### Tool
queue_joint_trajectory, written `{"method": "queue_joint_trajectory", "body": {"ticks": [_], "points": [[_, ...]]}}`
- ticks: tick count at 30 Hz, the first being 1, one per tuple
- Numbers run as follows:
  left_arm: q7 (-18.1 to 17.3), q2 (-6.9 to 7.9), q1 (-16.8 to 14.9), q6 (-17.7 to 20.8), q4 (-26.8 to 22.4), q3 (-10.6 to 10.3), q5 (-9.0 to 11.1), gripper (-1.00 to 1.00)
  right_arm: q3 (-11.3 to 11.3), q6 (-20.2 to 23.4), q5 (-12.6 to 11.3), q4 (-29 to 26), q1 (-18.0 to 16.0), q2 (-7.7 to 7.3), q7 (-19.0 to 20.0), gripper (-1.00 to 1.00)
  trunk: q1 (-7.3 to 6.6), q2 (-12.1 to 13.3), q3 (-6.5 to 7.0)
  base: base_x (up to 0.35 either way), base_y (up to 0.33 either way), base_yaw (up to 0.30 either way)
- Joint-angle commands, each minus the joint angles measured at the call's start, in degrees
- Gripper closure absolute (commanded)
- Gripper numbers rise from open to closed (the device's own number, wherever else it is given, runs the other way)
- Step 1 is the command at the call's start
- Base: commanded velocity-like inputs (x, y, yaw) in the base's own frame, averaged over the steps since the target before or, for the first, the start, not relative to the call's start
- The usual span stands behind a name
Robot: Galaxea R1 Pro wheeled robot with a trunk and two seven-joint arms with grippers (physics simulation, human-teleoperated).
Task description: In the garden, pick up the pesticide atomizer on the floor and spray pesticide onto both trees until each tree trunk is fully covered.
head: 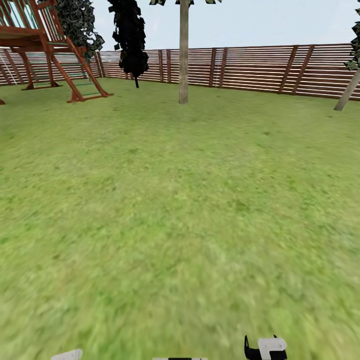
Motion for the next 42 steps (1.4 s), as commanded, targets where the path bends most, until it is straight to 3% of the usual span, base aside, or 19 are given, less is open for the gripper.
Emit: {"method": "queue_joint_trajectory", "body": {"ticks": [1,42], "points": [[0.0,0.0,0.0,0.0,0.0,0.0,0.0,1.0,0.0,0.0,0.0,0.0,0.0,0.0,0.0,-1.0,0.0,0.0,0.0,0.34,0.0,0.0],[0.0,0.0,0.0,0.0,0.0,0.0,0.0,1.0,0.0,-0.1,0.0,0.0,0.0,-0.18,0.0,-1.0,0.0,0.0,0.0,0.34,0.0,0.0]]}}
